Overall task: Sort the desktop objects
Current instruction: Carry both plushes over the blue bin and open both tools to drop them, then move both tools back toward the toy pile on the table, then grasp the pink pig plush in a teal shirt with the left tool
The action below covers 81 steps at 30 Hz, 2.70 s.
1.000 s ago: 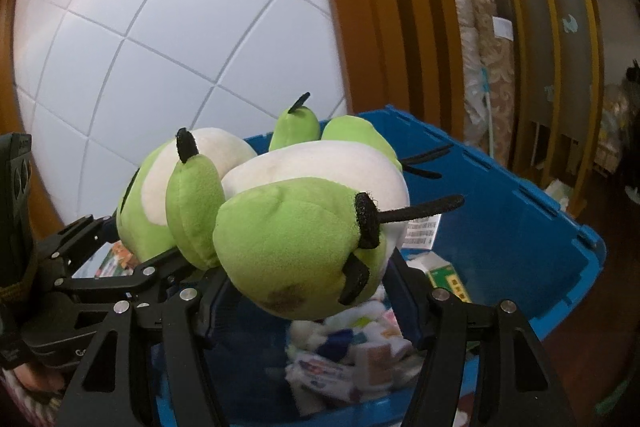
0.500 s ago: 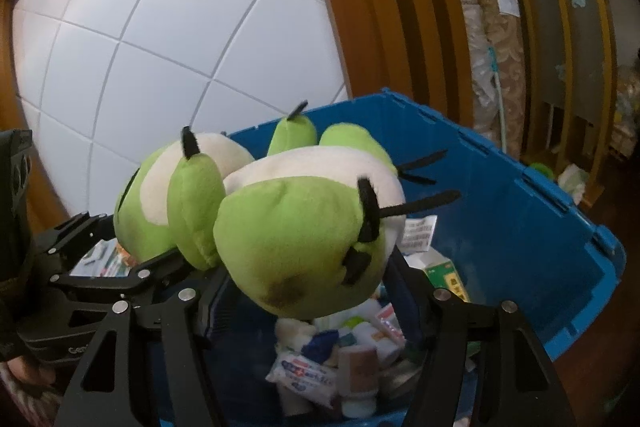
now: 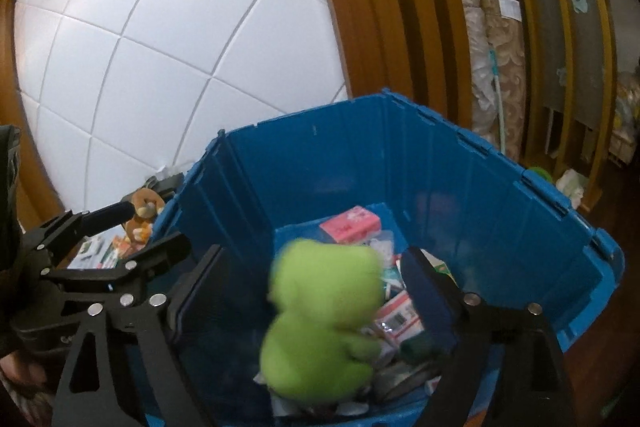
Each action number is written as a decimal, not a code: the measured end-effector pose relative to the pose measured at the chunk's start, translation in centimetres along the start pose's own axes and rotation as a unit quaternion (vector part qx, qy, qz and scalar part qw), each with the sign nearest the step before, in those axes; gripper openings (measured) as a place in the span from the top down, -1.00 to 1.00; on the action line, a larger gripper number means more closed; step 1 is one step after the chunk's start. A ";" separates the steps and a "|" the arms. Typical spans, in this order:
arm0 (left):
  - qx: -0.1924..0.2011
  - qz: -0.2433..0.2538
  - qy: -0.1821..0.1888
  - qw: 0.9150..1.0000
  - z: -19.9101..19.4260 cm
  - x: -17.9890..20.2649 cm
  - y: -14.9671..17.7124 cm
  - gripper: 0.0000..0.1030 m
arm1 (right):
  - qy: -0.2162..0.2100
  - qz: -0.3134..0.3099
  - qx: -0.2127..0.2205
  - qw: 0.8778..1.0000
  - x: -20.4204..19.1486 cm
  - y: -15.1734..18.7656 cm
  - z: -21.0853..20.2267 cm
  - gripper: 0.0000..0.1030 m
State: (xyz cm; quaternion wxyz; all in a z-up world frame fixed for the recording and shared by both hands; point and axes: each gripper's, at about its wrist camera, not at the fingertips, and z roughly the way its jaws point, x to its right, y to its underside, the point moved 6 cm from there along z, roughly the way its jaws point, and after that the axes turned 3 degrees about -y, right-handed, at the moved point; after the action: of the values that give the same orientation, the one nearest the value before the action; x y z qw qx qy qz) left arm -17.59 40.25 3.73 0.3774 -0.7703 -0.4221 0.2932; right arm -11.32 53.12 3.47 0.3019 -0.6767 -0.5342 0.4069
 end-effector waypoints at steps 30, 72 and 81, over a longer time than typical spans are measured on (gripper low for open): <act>-0.016 -0.145 -0.195 0.970 -5.9 -22.2 11.2 -0.63 | -0.121 -0.159 -0.008 0.980 -20.8 1.3 2.9 -1.00; -0.289 -0.245 -0.174 0.909 6.3 -39.9 36.1 -0.45 | -0.058 -0.153 -0.261 0.951 -28.3 17.1 19.9 -1.00; -0.201 -0.282 -0.209 0.915 -4.9 -43.1 33.9 -0.33 | -0.097 -0.169 -0.286 0.938 -32.0 19.1 21.2 -1.00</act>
State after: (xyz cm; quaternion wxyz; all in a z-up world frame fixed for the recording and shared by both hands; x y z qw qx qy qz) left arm -19.62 -11.07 -15.95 0.1846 -0.6002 -0.7410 0.2379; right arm -23.82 16.82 -15.68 0.1069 -0.5913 -0.7613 0.2437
